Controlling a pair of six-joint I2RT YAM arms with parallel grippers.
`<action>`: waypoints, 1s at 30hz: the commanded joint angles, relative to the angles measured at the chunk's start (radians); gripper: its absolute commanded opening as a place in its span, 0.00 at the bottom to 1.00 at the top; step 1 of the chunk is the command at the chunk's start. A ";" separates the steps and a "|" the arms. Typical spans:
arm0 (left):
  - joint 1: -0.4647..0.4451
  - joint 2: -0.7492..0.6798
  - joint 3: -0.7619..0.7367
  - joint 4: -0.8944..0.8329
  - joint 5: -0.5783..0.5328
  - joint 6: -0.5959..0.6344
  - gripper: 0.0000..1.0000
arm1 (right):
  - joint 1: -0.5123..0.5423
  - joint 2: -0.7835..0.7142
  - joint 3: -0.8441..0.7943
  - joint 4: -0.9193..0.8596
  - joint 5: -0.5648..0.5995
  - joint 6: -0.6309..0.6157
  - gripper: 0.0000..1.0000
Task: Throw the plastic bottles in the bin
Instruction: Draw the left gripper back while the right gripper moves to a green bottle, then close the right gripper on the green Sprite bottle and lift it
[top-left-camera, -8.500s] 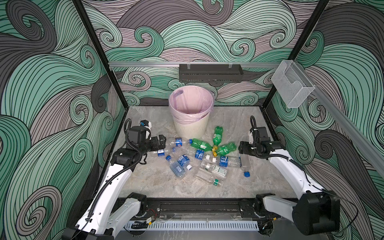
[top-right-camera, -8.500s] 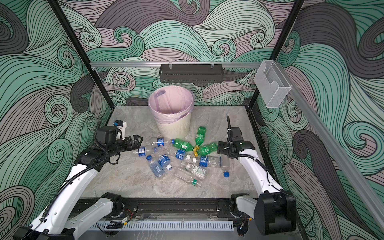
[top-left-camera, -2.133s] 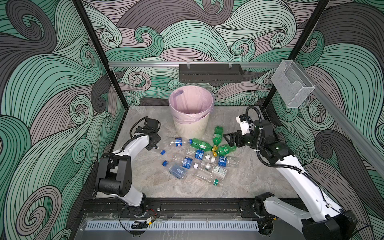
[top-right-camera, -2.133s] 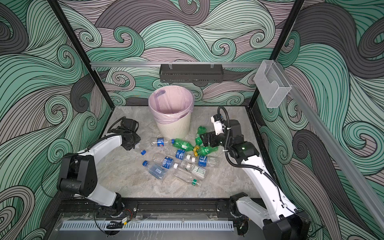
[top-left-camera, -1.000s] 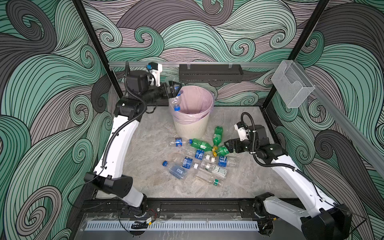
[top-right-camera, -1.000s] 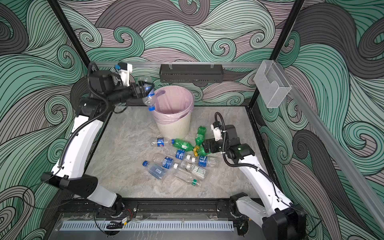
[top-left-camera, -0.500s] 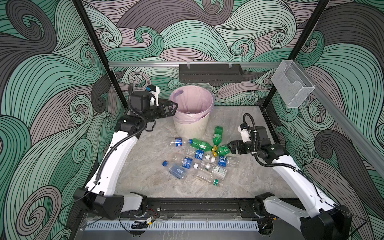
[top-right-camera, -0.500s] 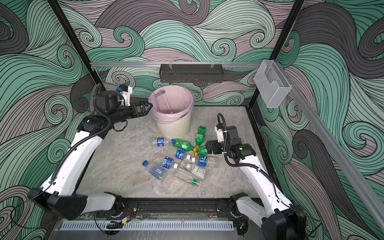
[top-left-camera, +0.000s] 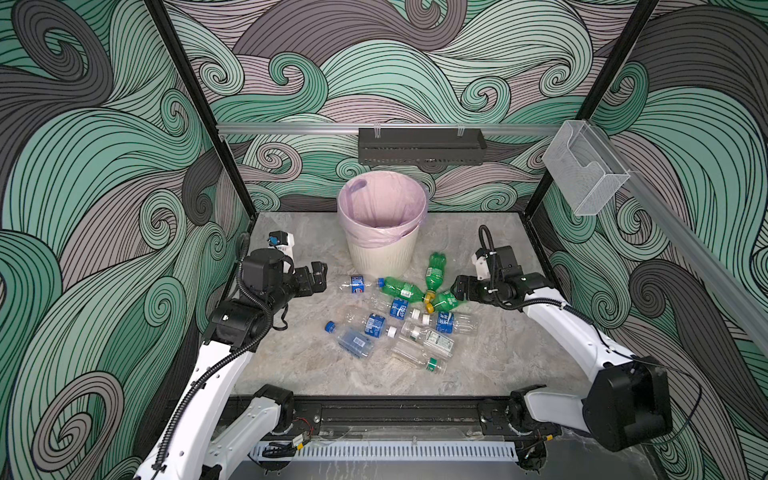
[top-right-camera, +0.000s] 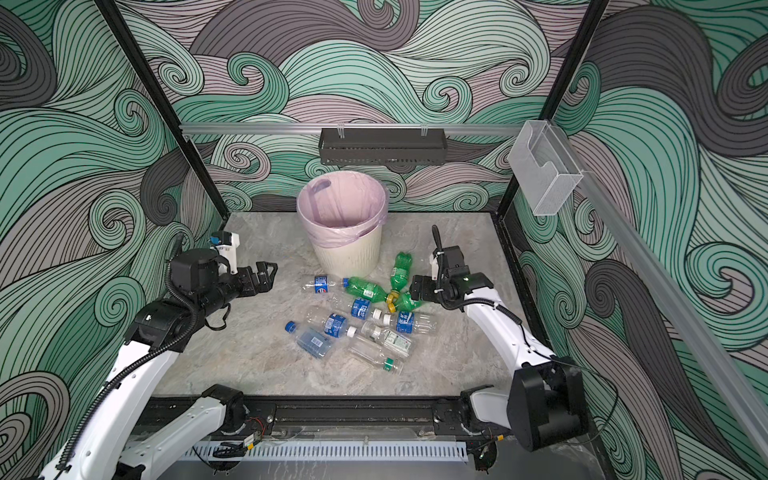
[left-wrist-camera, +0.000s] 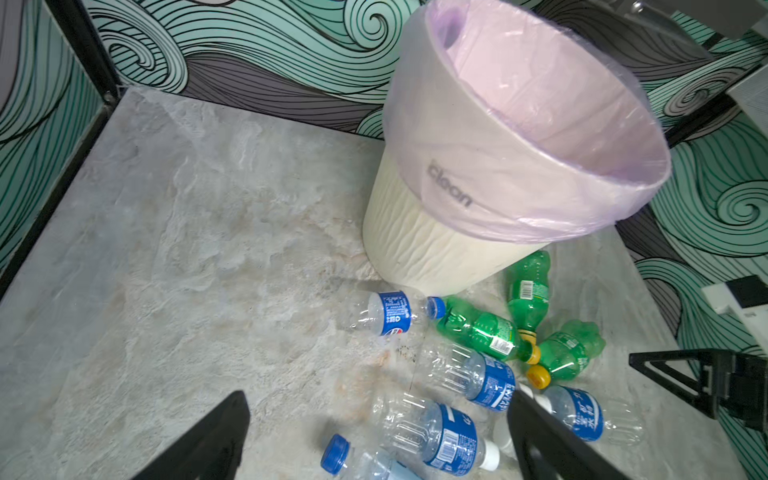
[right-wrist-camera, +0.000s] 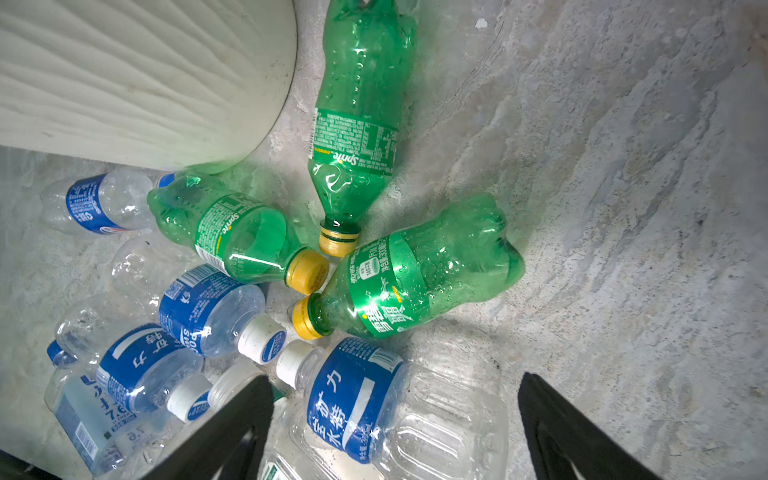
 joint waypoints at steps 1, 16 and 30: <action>0.010 -0.041 -0.019 -0.010 -0.062 -0.002 0.99 | 0.000 0.024 -0.044 0.123 0.002 0.169 0.87; 0.010 -0.057 -0.078 -0.032 -0.094 0.006 0.99 | -0.004 0.200 -0.116 0.382 -0.008 0.342 0.79; 0.011 -0.060 -0.076 -0.054 -0.118 0.021 0.99 | -0.010 0.371 -0.078 0.519 -0.035 0.395 0.71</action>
